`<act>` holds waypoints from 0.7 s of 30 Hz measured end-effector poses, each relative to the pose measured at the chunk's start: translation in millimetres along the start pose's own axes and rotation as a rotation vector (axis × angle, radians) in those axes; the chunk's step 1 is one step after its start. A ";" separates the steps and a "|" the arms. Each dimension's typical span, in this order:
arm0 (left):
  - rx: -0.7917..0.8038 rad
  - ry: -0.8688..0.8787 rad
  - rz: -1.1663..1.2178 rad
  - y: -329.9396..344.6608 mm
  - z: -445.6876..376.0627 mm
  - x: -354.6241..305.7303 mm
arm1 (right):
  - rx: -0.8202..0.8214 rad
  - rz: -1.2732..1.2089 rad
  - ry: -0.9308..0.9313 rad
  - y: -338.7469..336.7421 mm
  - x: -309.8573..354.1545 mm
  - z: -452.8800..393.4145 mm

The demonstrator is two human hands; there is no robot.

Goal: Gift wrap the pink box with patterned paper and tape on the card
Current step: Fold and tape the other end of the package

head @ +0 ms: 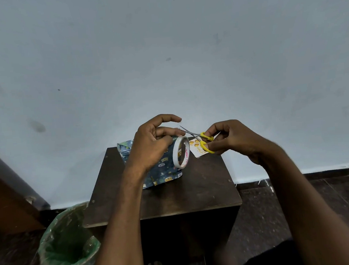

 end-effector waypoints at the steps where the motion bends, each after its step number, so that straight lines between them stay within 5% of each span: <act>1: 0.002 0.001 0.001 -0.1 -0.6 0.5 | -0.011 0.012 0.000 0.9 0.4 -1.0; 21: 0.005 0.014 0.024 0.2 -1.5 1.1 | -0.067 0.058 -0.029 4.9 4.4 -4.5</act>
Point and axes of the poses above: each hand's wrist, its own z-axis away from the middle knuckle, its own y-axis out of the palm, x = y × z, the point moved 10 cm from there along -z, towards the middle knuckle, and after that the axes turned 1 degree about z, right-handed, at the moved point
